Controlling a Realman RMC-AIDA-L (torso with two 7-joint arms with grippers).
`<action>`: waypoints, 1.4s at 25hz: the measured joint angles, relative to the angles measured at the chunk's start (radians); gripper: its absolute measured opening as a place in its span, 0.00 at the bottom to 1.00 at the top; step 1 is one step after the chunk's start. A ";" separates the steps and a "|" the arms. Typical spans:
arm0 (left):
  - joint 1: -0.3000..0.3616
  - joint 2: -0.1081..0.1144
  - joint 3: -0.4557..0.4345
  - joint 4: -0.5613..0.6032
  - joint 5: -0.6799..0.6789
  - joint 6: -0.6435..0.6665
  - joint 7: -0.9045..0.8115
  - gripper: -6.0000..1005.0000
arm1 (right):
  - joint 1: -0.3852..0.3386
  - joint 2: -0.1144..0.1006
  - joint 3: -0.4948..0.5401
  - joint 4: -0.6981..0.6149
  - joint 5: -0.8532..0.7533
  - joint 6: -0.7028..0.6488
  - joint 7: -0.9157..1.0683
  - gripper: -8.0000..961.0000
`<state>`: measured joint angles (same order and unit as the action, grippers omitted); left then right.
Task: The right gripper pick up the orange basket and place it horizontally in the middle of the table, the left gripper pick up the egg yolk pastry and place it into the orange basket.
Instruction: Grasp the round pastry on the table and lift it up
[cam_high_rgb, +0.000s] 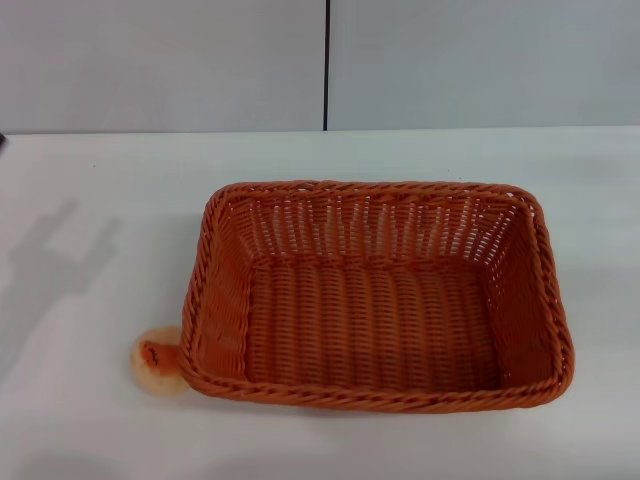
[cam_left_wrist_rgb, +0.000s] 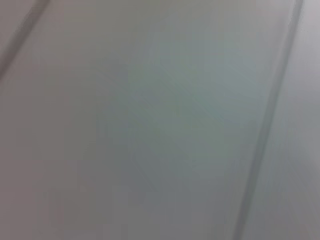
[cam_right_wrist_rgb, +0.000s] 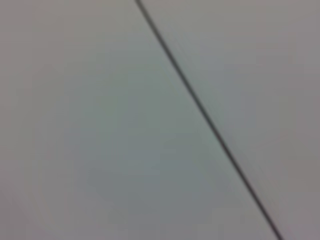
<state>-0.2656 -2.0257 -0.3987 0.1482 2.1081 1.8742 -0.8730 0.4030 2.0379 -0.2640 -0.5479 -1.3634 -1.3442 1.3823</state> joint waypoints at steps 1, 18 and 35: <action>0.000 0.000 0.000 0.000 0.000 0.000 0.000 0.66 | -0.004 0.001 0.013 0.012 0.007 0.001 -0.009 0.63; 0.061 0.037 0.460 0.201 -0.001 -0.013 -0.136 0.65 | -0.039 0.002 0.180 0.125 0.021 0.059 -0.120 0.63; 0.069 0.010 0.620 0.198 0.004 -0.173 -0.138 0.65 | -0.025 -0.006 0.225 0.175 0.014 0.060 -0.164 0.63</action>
<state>-0.1969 -2.0157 0.2217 0.3462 2.1120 1.7014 -1.0115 0.3782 2.0319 -0.0385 -0.3732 -1.3493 -1.2841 1.2184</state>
